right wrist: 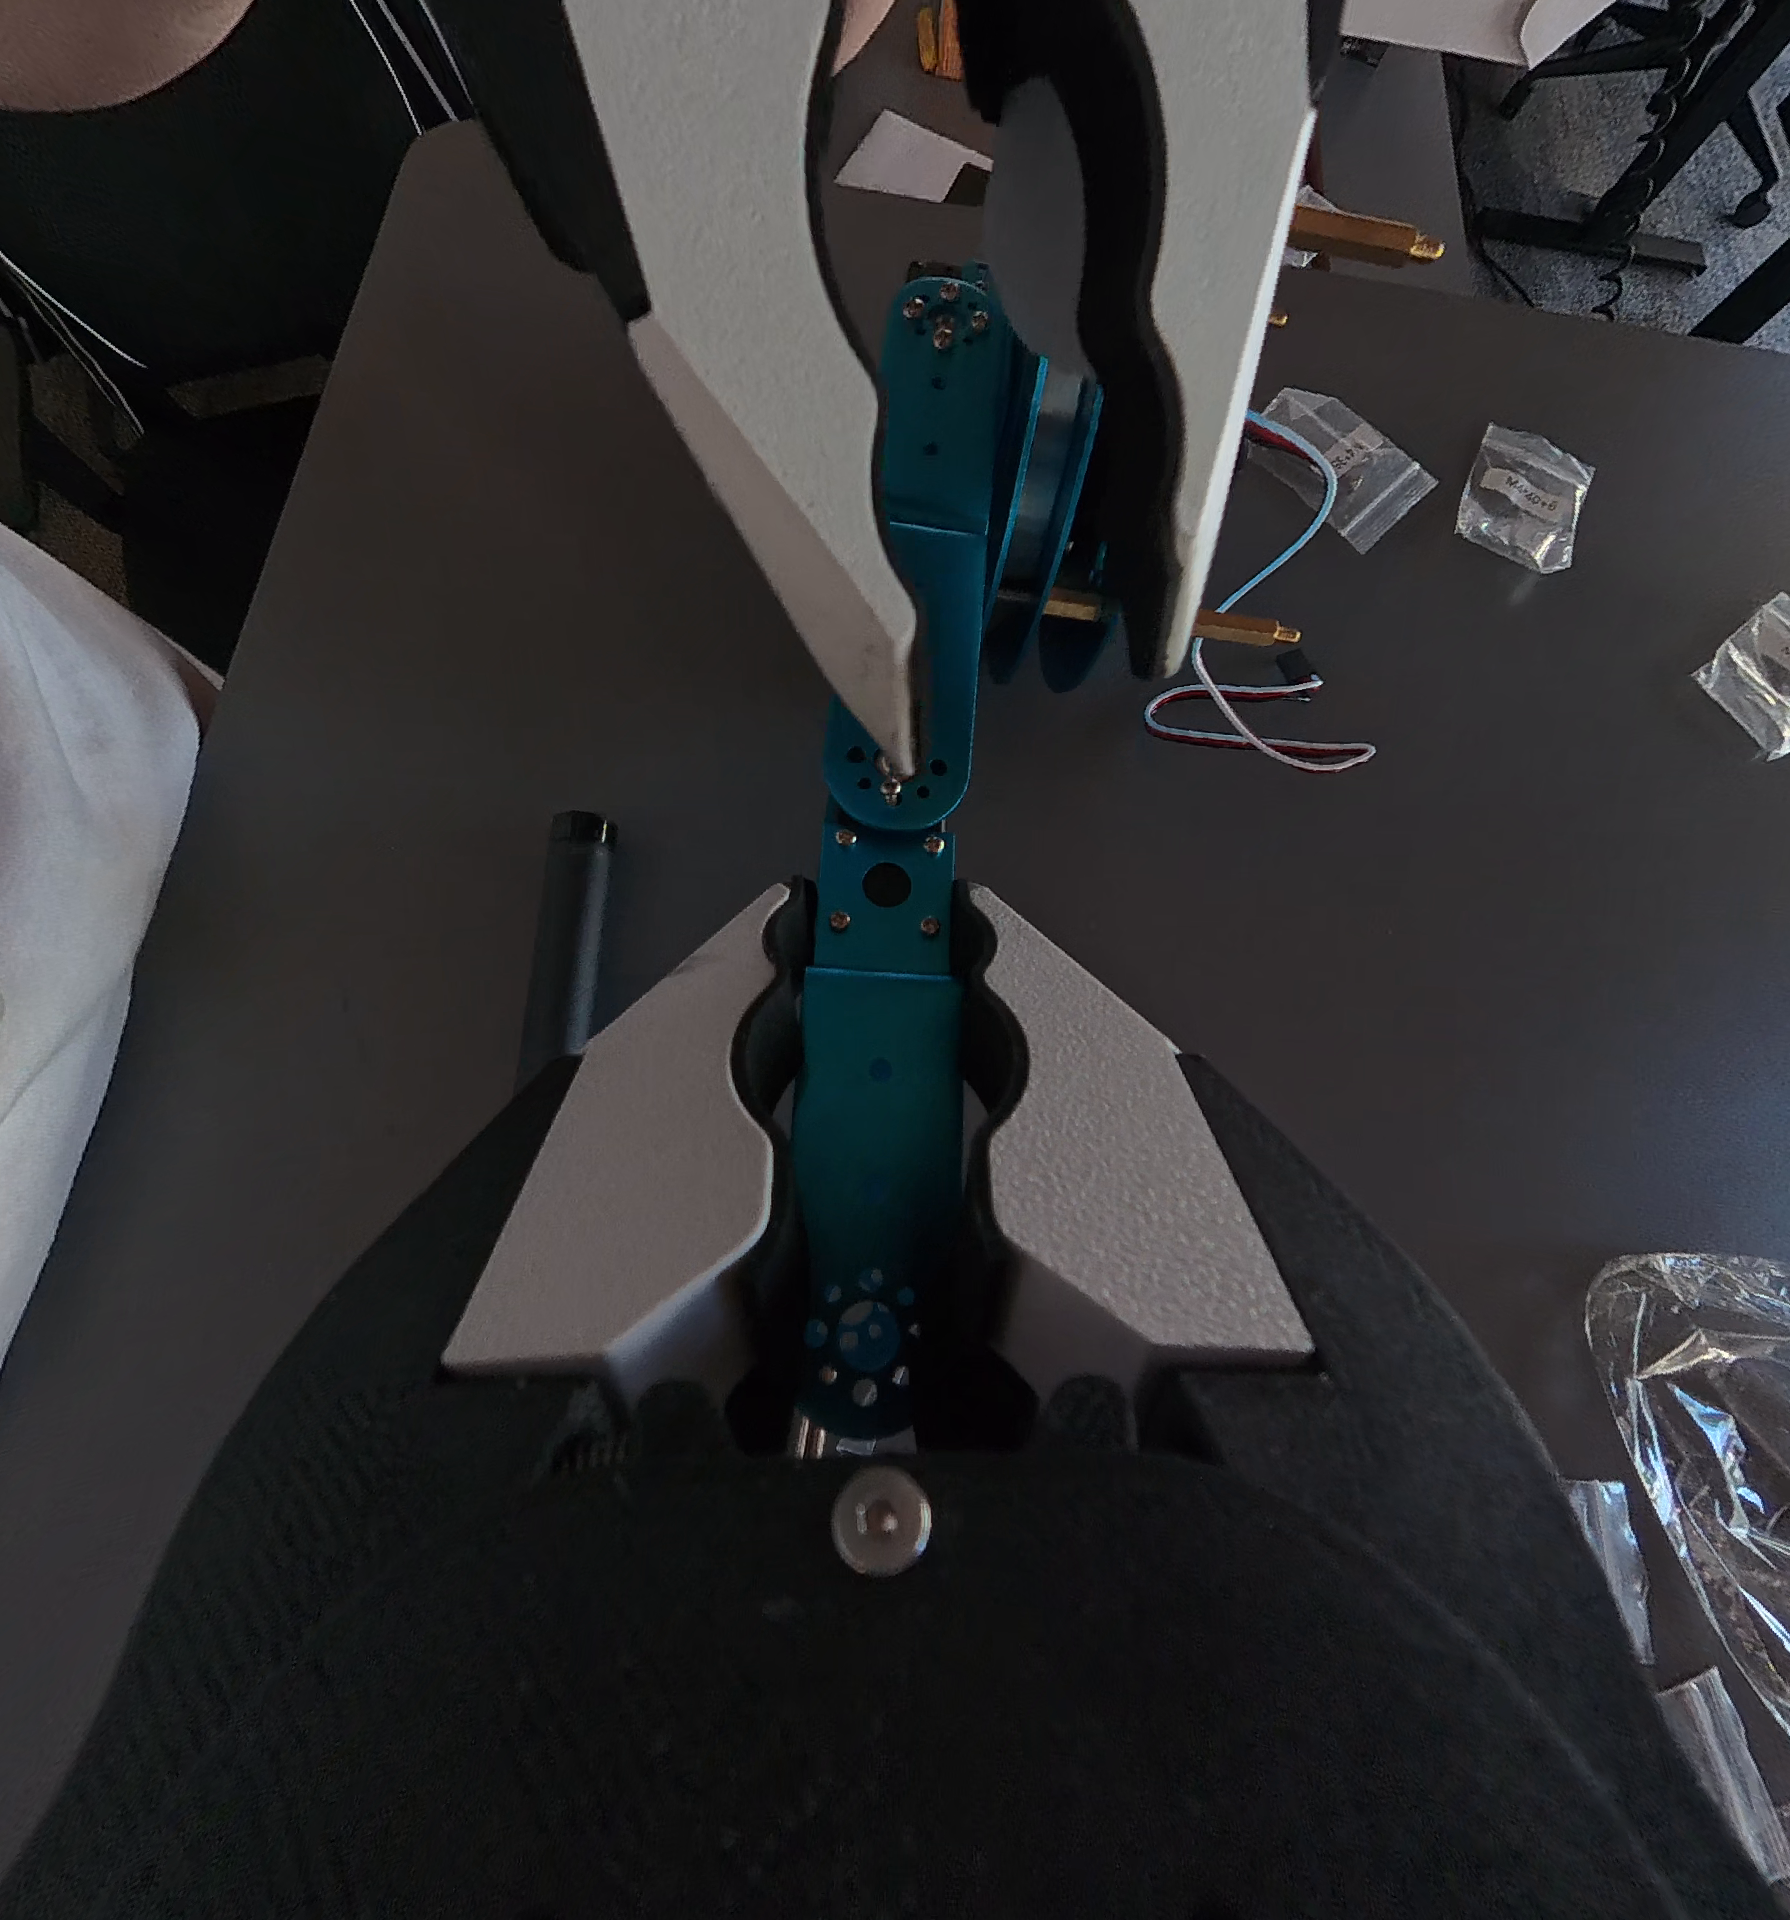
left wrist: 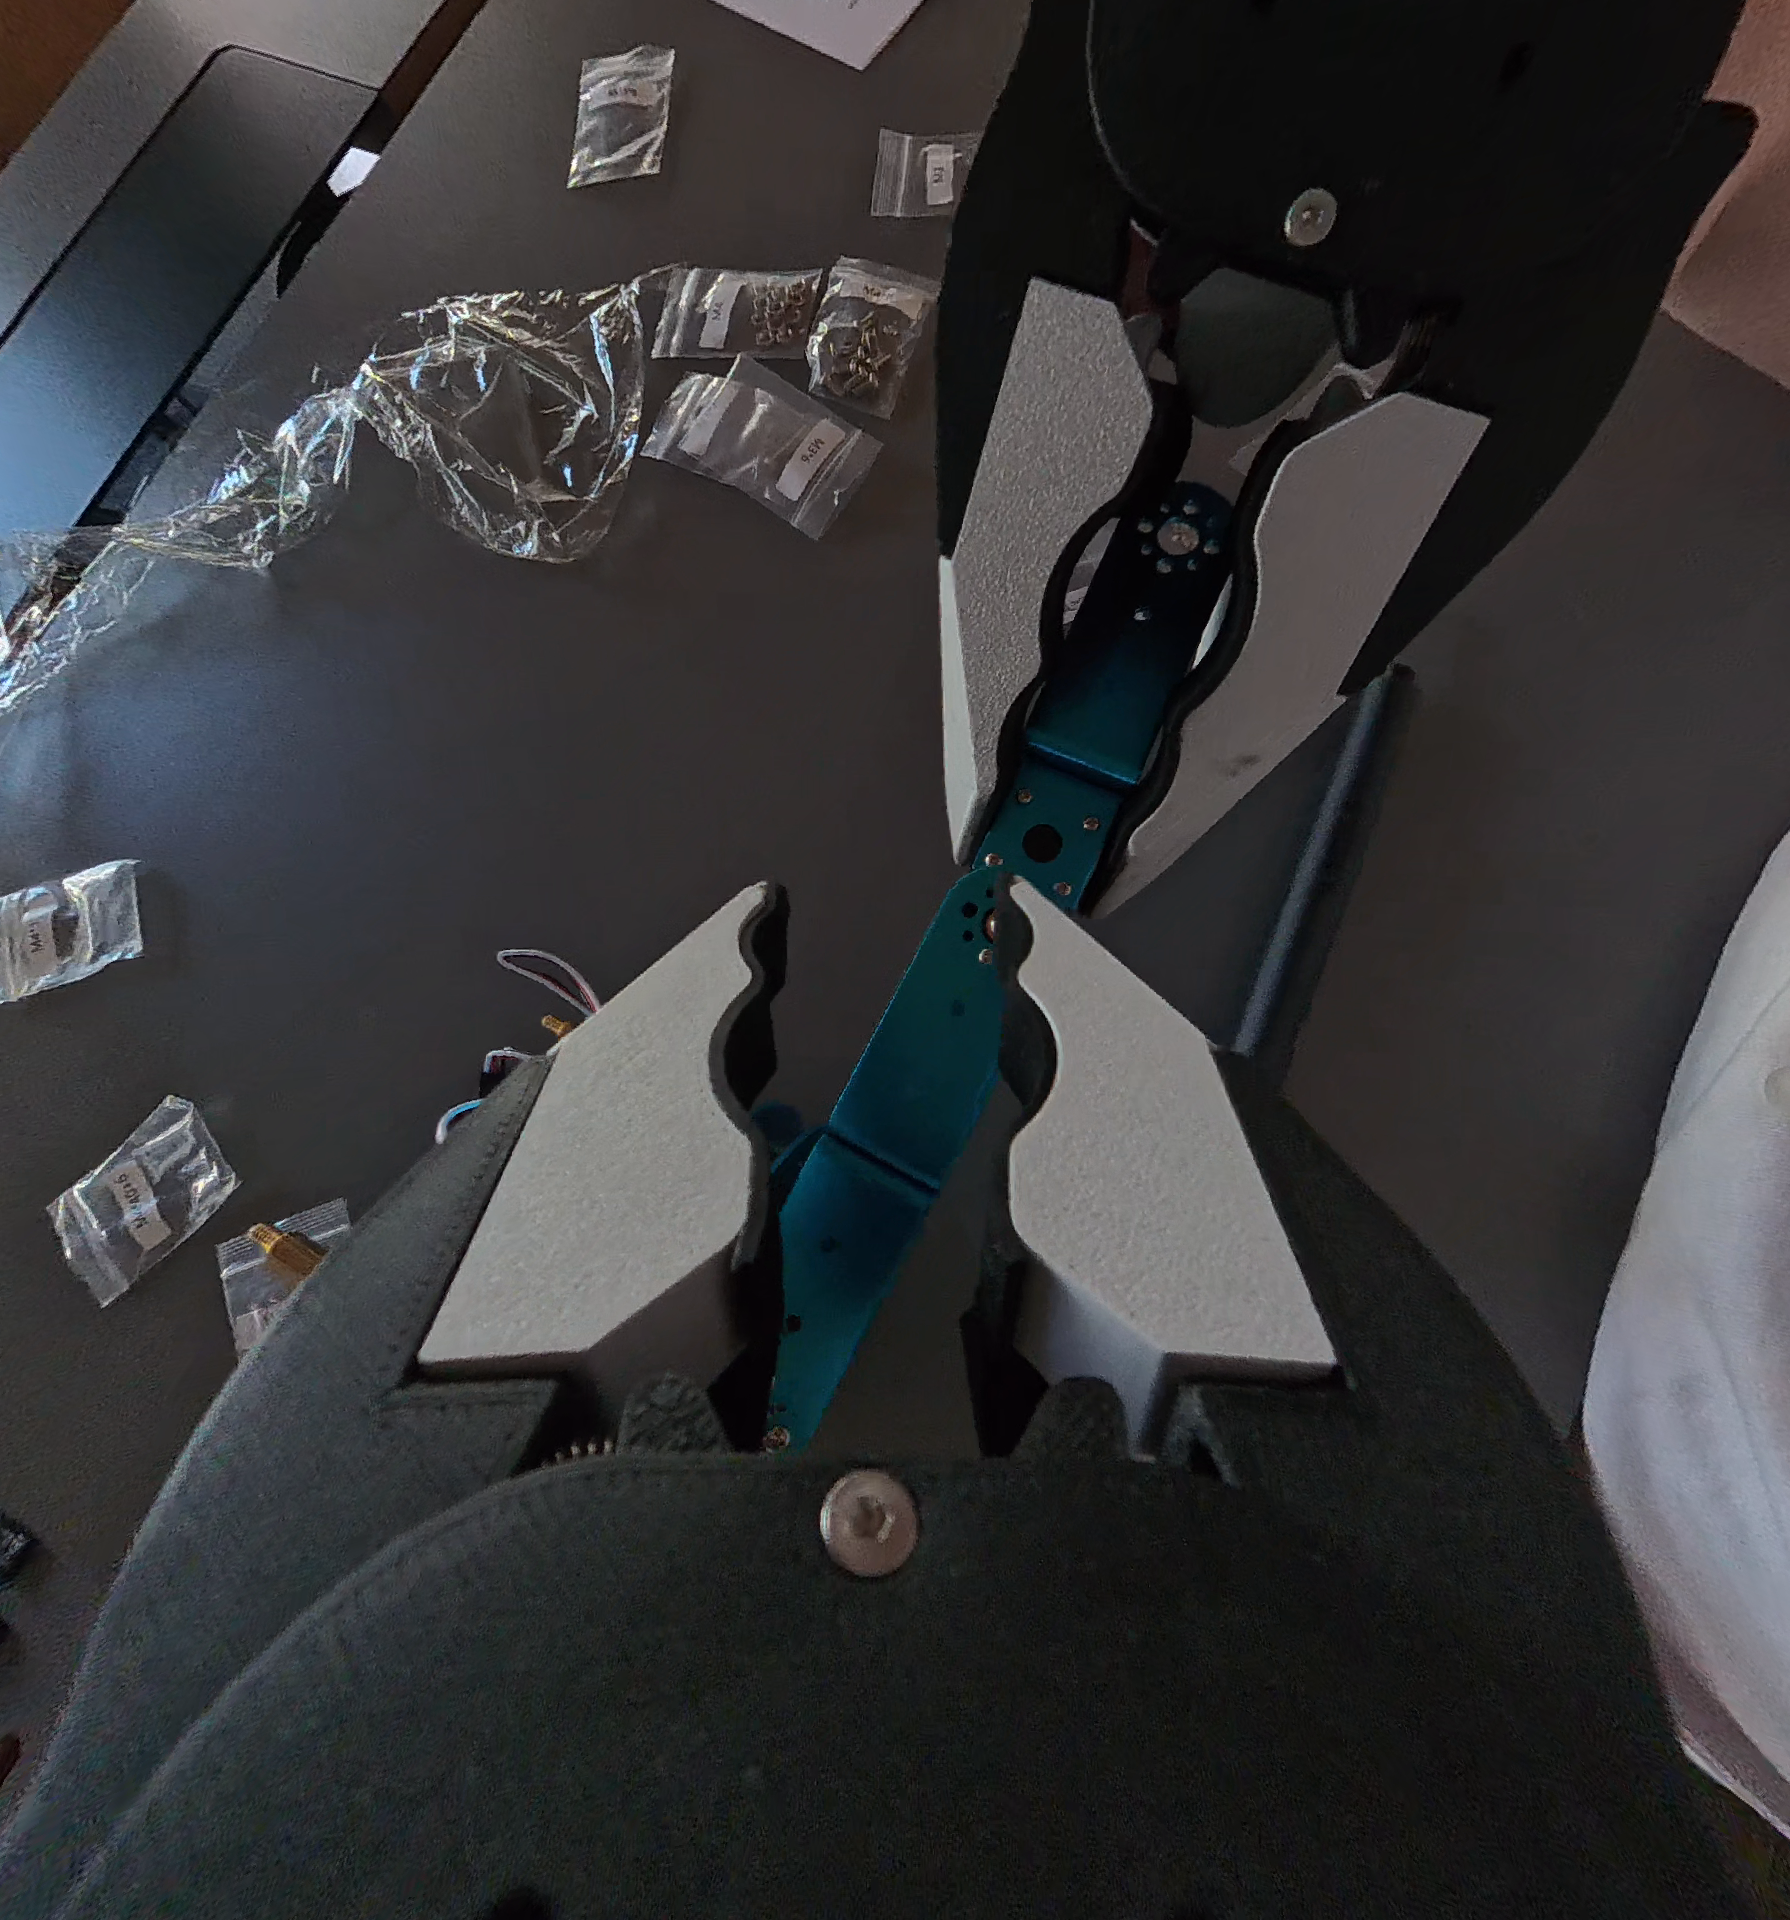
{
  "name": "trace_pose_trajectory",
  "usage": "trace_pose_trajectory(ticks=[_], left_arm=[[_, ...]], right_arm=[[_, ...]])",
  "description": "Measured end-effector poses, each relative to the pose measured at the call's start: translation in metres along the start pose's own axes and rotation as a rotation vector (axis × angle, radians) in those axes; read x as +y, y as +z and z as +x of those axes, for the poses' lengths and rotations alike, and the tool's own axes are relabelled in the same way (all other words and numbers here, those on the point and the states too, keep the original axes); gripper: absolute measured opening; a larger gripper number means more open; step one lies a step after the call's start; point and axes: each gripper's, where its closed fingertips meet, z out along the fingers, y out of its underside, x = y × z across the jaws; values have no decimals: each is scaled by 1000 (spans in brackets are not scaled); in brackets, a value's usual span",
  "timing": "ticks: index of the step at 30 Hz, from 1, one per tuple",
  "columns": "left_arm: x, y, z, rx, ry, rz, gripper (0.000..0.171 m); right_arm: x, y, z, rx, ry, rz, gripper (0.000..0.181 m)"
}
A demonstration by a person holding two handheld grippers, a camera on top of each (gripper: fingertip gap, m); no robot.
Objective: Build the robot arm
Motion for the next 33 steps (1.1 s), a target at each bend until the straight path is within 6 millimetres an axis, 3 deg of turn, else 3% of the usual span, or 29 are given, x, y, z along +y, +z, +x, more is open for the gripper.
trace_pose_trajectory(ticks=[19, 27, 33], left_arm=[[0, 2, 1, 24, -2, -1, 40], [4, -18, -16, -41, -32, 32, 38], [12, -42, -18, -31, -82, 107, 38]], right_arm=[[-2, -1, -1, 10, 9, -3, 27], [-3, -1, -1, 14, 11, -5, 27], [-3, -1, -3, 33, 4, -5, 27]])
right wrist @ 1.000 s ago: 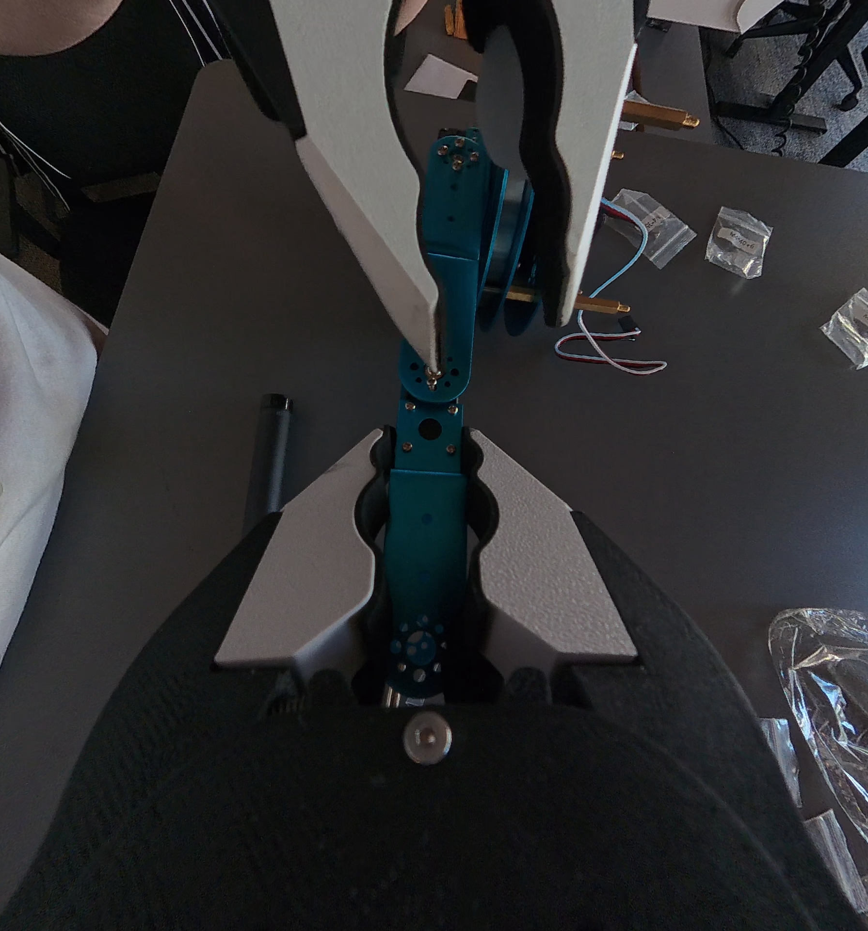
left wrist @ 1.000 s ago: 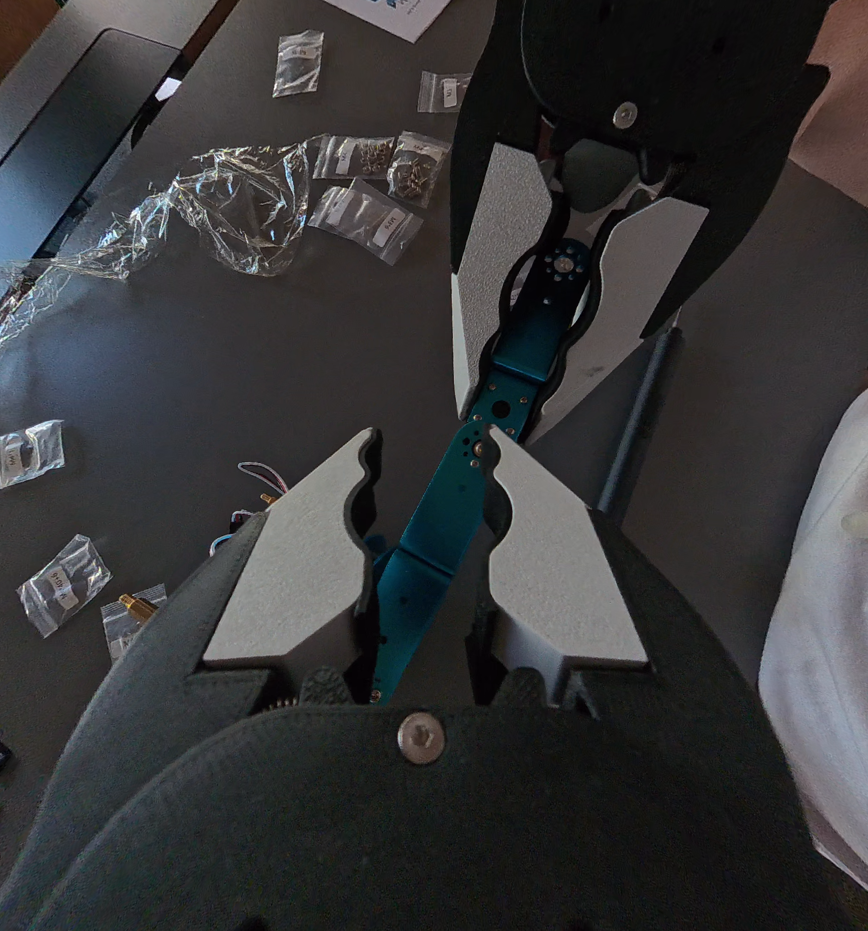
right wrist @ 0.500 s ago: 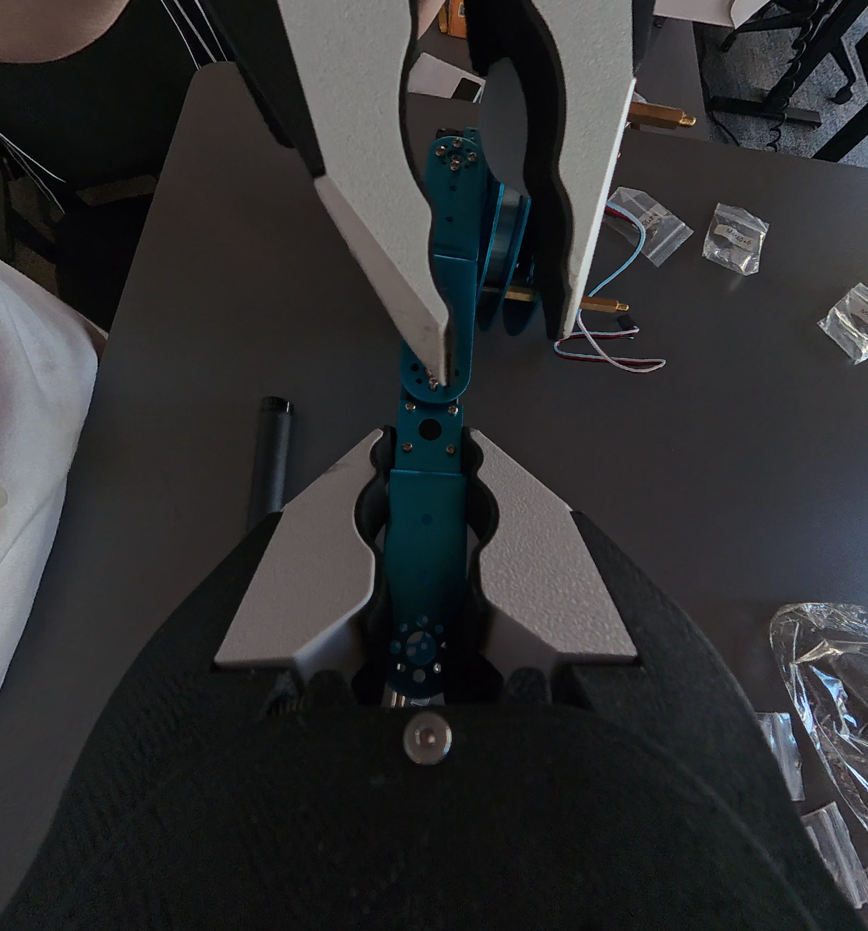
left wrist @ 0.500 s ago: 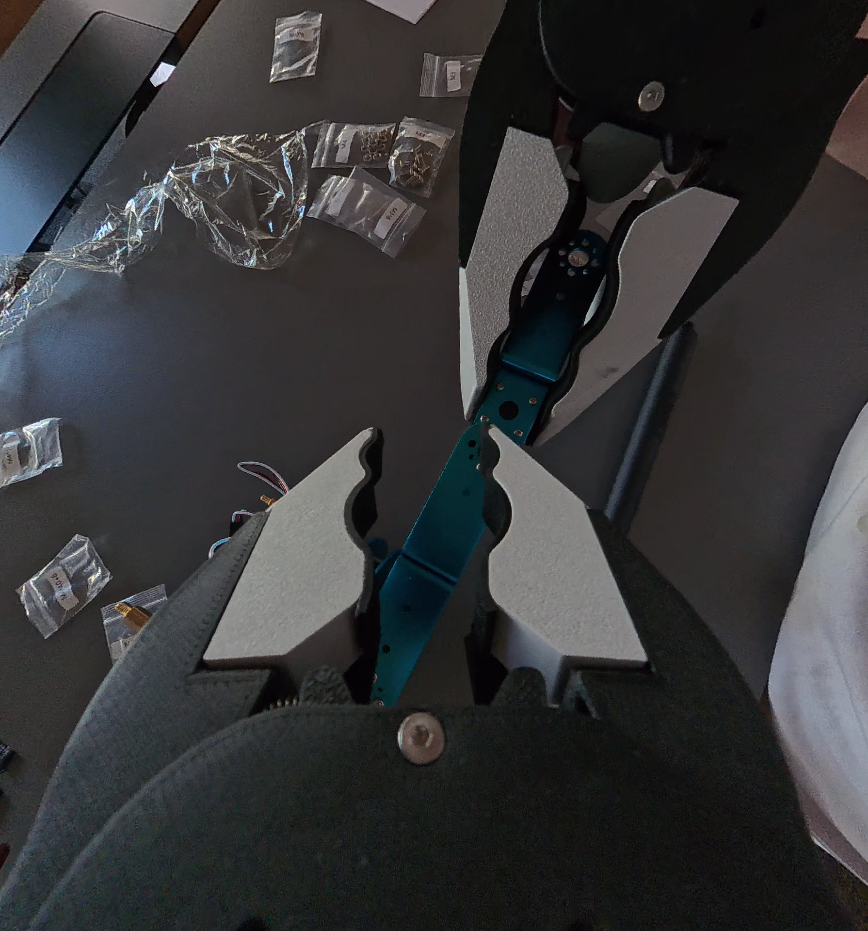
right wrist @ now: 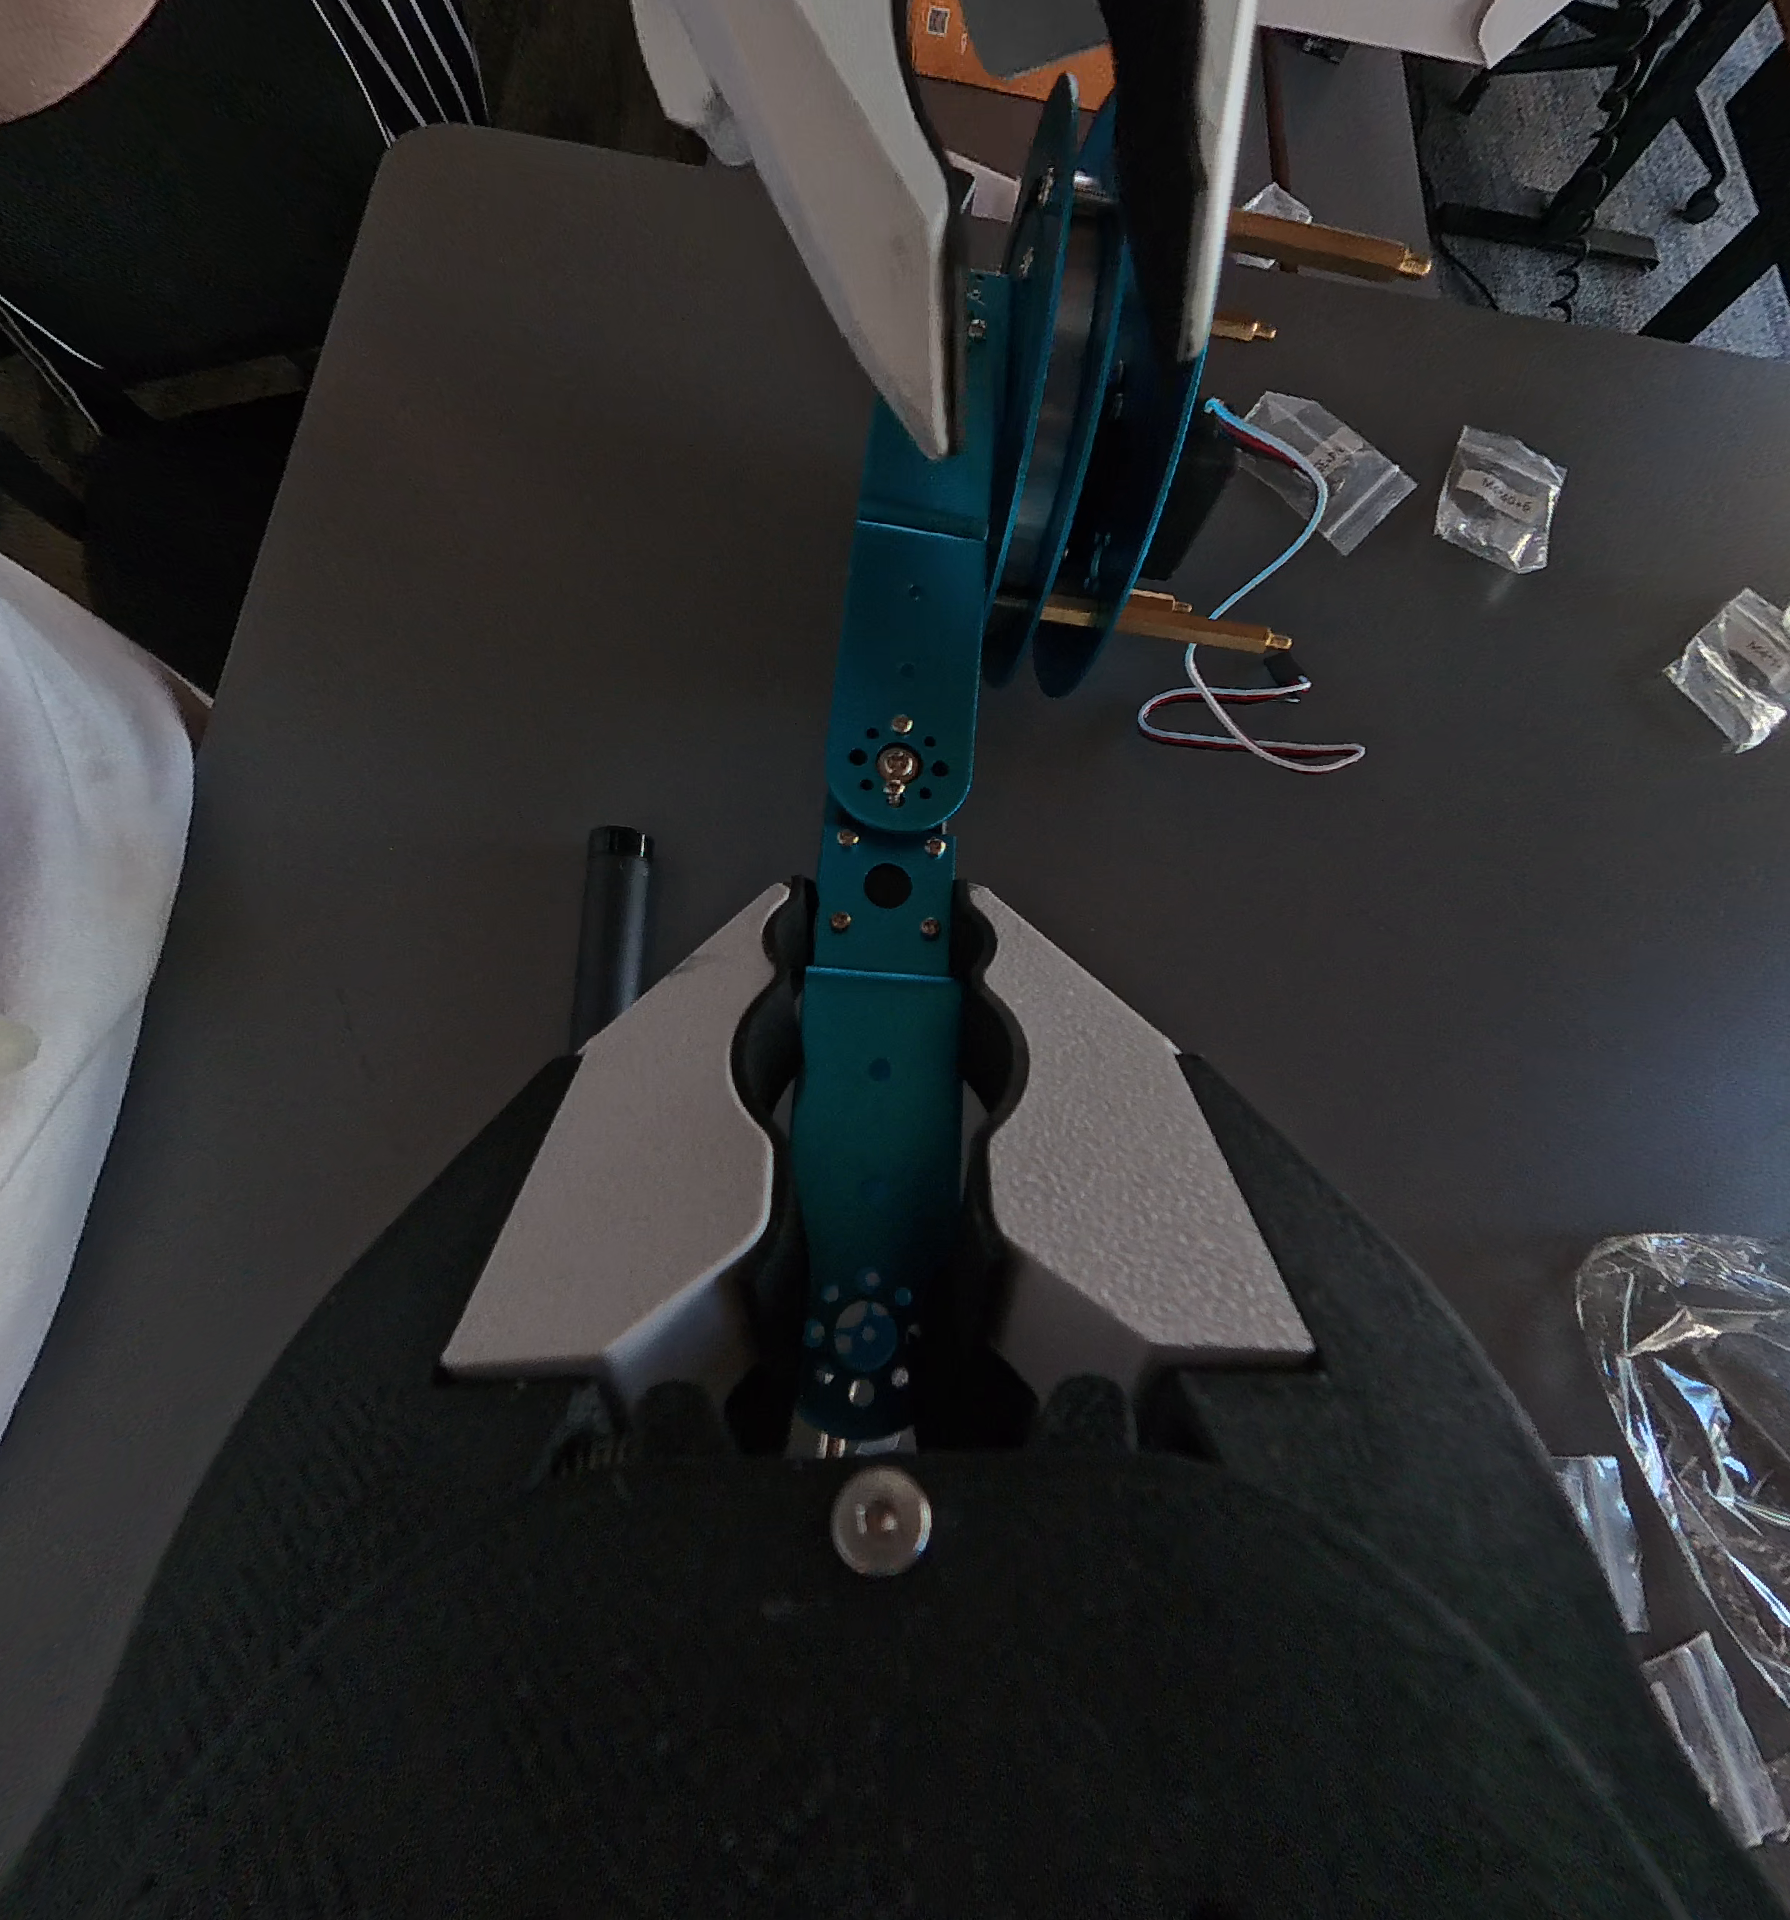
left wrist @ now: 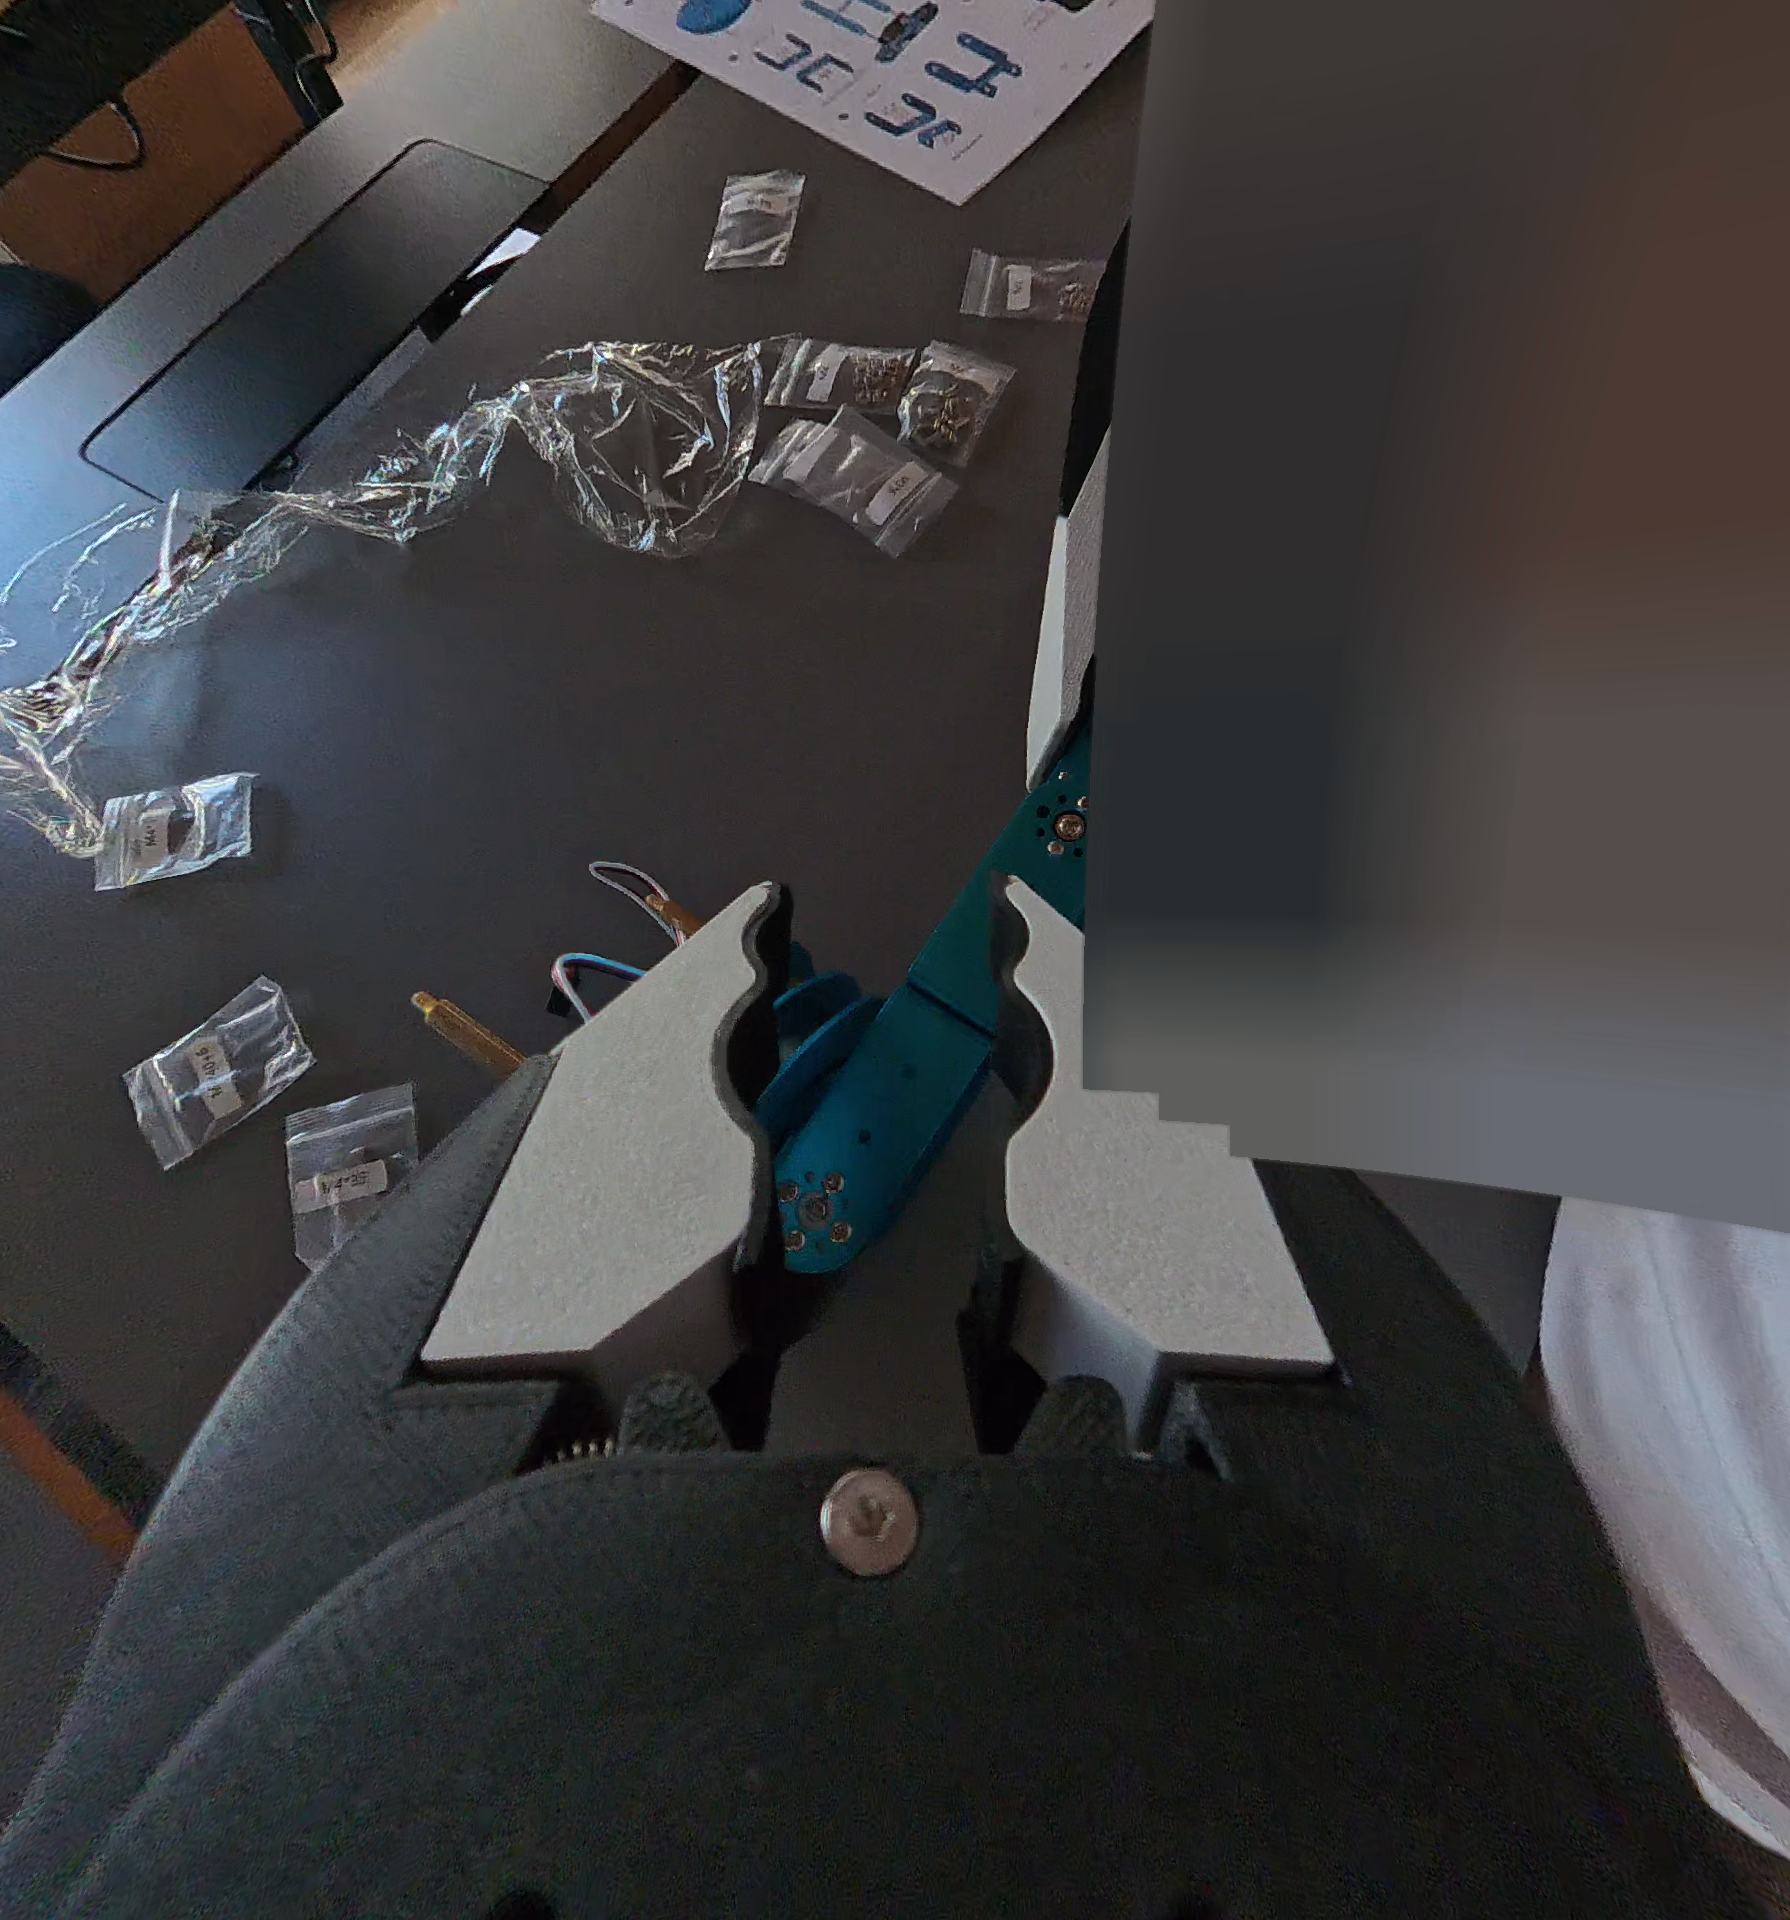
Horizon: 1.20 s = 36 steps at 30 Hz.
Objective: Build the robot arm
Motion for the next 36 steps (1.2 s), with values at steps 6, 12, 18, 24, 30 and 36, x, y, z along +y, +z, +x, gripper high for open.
trace_pose_trajectory(ticks=[6, 12, 18, 24, 30, 36], left_arm=[[-2, -6, 19, 92, 61, 82, 37], [0, 2, 25, 176, 76, 89, 39], [-1, 15, 29, 236, 132, 51, 40], [5, 34, 39, 282, 225, -49, 37], [8, 43, 43, 318, 263, -105, 32], [5, 43, 42, 290, 305, -153, 35]], right_arm=[[1, 0, 3, 32, 19, 5, 27], [3, 0, 4, 34, 37, 14, 27], [2, 0, 4, 23, 32, 17, 26], [2, 0, 4, 23, 29, 18, 26], [4, 0, 3, 18, 28, 6, 26], [2, -1, 3, 17, 25, 4, 27]])
